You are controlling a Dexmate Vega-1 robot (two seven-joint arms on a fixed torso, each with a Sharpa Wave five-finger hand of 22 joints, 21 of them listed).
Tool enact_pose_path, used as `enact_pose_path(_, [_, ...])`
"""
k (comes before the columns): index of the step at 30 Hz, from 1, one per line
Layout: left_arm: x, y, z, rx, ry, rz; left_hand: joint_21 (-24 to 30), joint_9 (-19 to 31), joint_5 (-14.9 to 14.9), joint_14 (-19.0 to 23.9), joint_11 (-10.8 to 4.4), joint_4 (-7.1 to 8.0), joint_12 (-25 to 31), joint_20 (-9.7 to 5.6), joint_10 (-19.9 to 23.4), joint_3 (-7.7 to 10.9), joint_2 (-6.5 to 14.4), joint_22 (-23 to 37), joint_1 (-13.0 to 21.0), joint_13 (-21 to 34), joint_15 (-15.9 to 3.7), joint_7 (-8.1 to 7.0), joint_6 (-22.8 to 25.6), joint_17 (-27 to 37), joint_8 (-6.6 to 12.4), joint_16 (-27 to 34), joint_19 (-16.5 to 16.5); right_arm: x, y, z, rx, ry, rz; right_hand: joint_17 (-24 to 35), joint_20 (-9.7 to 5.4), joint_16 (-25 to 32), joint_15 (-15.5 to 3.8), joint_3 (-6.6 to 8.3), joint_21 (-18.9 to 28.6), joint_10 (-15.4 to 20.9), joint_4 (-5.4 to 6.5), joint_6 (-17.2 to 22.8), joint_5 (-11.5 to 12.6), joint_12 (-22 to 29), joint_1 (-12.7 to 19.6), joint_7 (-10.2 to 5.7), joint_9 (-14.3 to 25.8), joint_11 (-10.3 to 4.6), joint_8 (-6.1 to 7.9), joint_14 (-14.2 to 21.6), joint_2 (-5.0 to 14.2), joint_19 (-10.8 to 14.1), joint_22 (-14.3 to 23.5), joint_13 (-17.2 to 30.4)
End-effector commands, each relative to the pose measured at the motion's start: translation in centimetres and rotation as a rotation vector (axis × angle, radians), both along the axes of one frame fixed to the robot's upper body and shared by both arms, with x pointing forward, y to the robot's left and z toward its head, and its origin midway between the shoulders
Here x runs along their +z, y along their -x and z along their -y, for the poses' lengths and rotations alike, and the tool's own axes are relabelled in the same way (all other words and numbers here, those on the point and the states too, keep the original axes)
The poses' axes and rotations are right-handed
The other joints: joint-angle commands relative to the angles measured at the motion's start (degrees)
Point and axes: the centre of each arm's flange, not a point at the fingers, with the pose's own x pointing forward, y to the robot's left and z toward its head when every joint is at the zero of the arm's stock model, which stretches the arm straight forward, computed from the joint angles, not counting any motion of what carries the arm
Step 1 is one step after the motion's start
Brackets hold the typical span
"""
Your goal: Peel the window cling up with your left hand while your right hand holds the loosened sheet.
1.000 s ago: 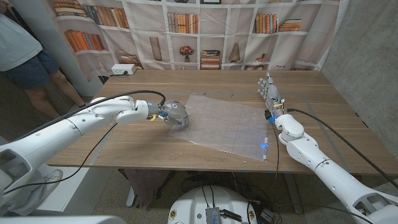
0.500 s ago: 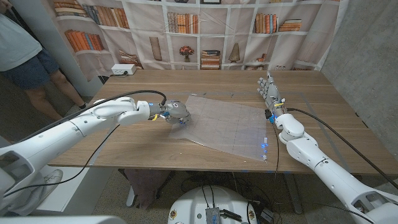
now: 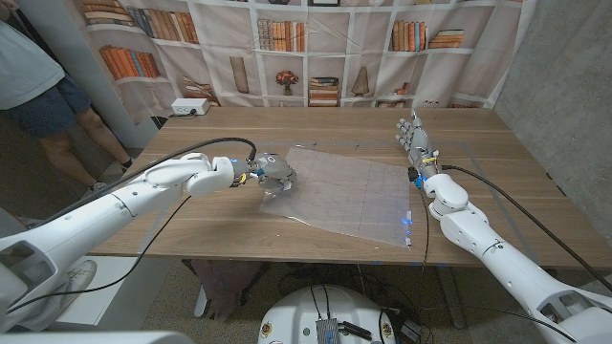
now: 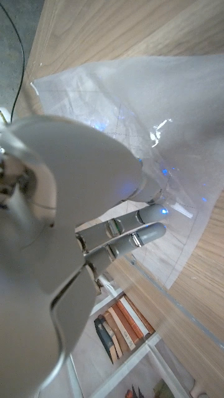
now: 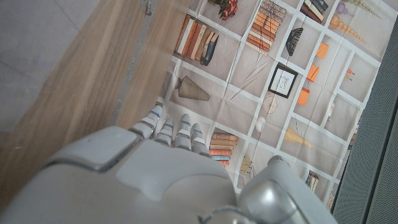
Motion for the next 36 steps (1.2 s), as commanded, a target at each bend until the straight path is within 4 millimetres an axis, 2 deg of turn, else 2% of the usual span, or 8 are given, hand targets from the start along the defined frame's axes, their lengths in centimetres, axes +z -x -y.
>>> enact_pose_path(1, [1.5,0.5,0.6,-0.001,0.256,-0.051,0.6,-0.3,1.9,-0.1,-0.13,0.10,0.3,-5.71,0.3,0.57,-0.4,-0.4,0.2,-0.6,-3.78,0.73,0.5,0.1,0.33,1.8,0.5,0.4,-0.3,0.2,0.011,0.003,0.013,0.1,0.02,0.3,-0.01,-0.15,0.1,0.0,-0.03,0.1,0.5,0.2,0.1,0.14,0.2,0.24,0.04,0.2,0.27,0.5,0.1,0.1])
enact_pose_path(6, [1.2,0.5,1.0,-0.007,0.284,-0.084,0.6,-0.1,3.7,-0.7,-0.07,0.09,0.6,-6.14,0.3,1.02,-0.7,-1.0,0.3,-0.3,-3.33,0.75,0.5,0.2,0.55,3.1,0.7,0.4,-0.3,0.4,0.010,-0.003,0.011,0.1,-0.02,0.3,-0.02,-0.19,0.1,0.1,-0.03,0.2,0.5,0.2,0.1,0.19,0.2,0.25,0.05,0.2,0.30,0.6,0.1,0.1])
enact_pose_path(9, [1.0,0.4,1.1,-0.015,0.316,-0.081,0.8,0.4,4.8,-1.0,0.16,0.05,0.8,-6.37,0.1,1.39,-0.8,-0.7,0.4,0.1,-3.05,1.55,0.3,0.4,0.92,4.3,0.8,0.4,-0.3,0.6,0.009,-0.001,0.013,0.1,-0.04,0.3,-0.01,-0.20,0.0,0.1,-0.02,0.2,0.5,0.2,0.0,0.18,0.2,0.23,0.05,0.2,0.32,0.6,0.1,0.1])
enact_pose_path(14, [1.0,0.3,1.5,-0.009,0.291,-0.088,1.0,1.0,6.1,-1.8,0.44,0.05,1.2,-6.46,-0.3,1.82,-1.0,-0.2,0.6,0.5,-2.68,1.70,0.1,0.5,1.30,6.6,0.8,0.4,-0.3,0.9,0.007,-0.004,0.012,0.1,-0.11,0.3,-0.05,-0.23,0.0,0.0,-0.03,0.2,0.6,0.2,0.1,0.21,0.2,0.21,0.05,0.3,0.37,0.8,0.1,0.1])
enact_pose_path(22, [1.9,0.4,1.5,-0.026,0.410,-0.101,1.3,1.1,9.3,-3.0,0.84,0.04,2.3,-6.37,-0.5,3.31,-1.6,1.1,0.9,1.4,-2.35,2.22,-0.1,0.3,1.61,10.5,0.8,0.5,-0.4,1.2,0.006,-0.002,0.009,0.1,-0.22,0.3,-0.07,-0.27,-0.1,0.0,-0.06,0.2,0.6,0.2,0.1,0.18,0.2,0.29,0.01,0.3,0.41,0.9,0.1,0.1])
enact_pose_path(27, [2.2,0.3,1.4,-0.016,0.469,-0.132,1.3,0.7,10.0,-3.2,0.98,0.02,2.4,-6.31,-0.4,3.71,-1.7,1.4,0.9,1.2,-2.35,2.37,0.3,0.3,1.53,11.2,0.8,0.6,-0.4,1.3,0.007,0.003,0.014,0.1,-0.27,0.3,-0.09,-0.28,-0.1,0.0,-0.07,0.2,0.6,0.2,0.1,0.19,0.2,0.23,0.00,0.4,0.44,1.0,0.1,0.1])
enact_pose_path(36, [3.0,0.7,1.4,-0.042,0.556,-0.088,1.7,1.4,12.1,-4.2,1.22,0.07,3.1,-6.13,-1.2,4.85,-2.2,2.5,1.0,1.7,-2.32,2.50,-0.3,0.2,2.00,13.6,0.4,0.6,-0.7,1.2,0.013,-0.001,0.006,0.1,-0.29,0.3,-0.09,-0.34,-0.3,0.0,-0.09,0.1,0.6,0.2,0.1,0.21,0.2,0.28,-0.04,0.4,0.49,1.1,0.1,0.1])
